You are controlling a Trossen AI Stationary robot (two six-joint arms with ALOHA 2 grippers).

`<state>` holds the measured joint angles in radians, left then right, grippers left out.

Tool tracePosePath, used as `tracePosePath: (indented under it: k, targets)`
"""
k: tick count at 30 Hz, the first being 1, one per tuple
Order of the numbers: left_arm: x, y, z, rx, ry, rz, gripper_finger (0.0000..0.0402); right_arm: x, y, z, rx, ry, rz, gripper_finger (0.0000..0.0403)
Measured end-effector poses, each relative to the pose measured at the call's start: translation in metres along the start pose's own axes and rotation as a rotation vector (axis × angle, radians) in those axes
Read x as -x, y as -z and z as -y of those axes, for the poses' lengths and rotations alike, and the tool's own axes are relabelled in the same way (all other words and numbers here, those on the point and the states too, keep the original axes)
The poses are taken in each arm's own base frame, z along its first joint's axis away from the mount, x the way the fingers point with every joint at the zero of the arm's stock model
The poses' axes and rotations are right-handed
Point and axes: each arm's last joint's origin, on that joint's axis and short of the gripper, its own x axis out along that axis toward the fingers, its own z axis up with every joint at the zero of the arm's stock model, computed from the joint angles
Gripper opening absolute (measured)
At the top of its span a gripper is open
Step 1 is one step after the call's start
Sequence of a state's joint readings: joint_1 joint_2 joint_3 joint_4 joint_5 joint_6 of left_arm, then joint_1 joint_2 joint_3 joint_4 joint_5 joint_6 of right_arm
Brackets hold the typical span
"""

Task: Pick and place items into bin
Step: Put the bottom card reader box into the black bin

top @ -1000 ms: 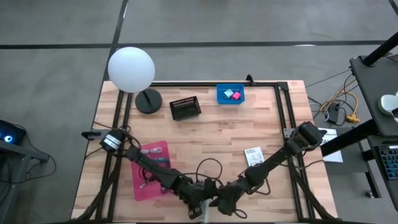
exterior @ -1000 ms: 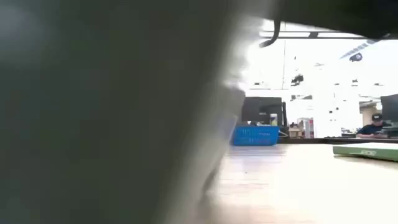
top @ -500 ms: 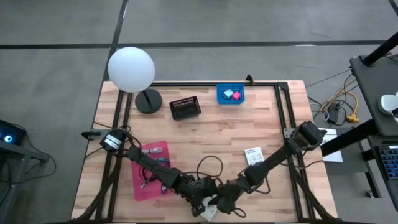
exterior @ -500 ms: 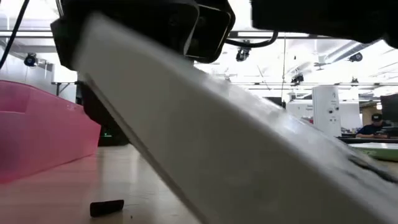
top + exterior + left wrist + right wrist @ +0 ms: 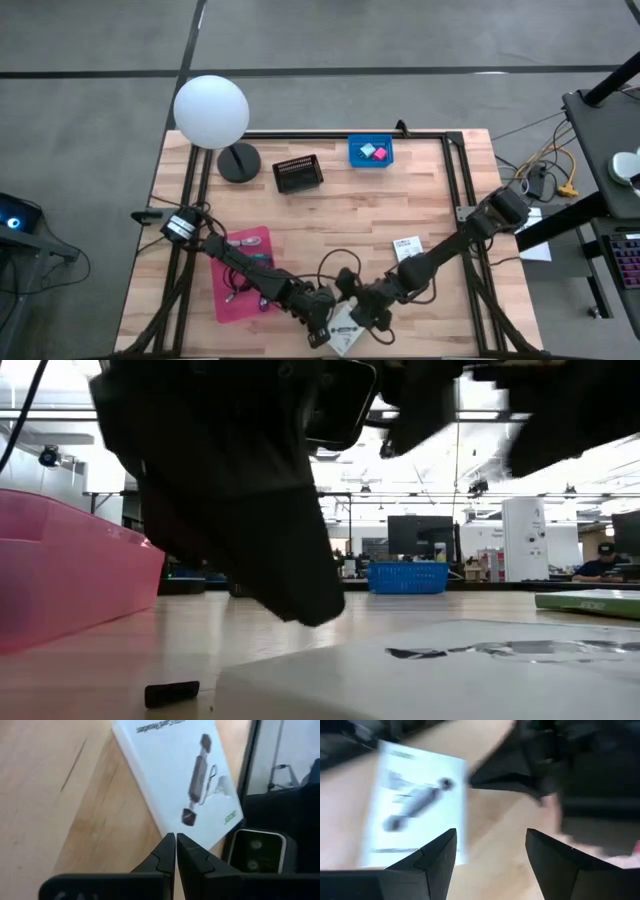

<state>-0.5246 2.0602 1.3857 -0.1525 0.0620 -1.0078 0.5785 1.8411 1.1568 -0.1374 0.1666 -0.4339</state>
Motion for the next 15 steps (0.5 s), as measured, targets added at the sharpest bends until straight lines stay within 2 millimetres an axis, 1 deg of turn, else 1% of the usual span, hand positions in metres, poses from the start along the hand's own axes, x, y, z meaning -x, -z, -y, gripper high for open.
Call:
tracePosePath:
  k: [2, 5, 8, 15]
  targets:
    - [0.000, 0.000, 0.000, 0.000, -0.001, 0.000, 0.0000, 0.007, 0.001, -0.002, -0.100, -0.096, 0.001, 0.0224]
    - [0.000, 0.000, -0.001, -0.003, -0.007, 0.002, 0.0000, 0.007, 0.001, -0.010, -0.208, -0.253, 0.023, 0.0224]
    - [0.000, 0.000, -0.003, 0.000, -0.024, 0.010, 0.0000, 0.002, 0.000, -0.020, -0.198, -0.281, 0.034, 0.0224]
    - [-0.001, -0.002, -0.005, -0.006, -0.032, 0.015, 0.0000, -0.016, -0.003, -0.045, -0.079, -0.271, 0.069, 0.0224]
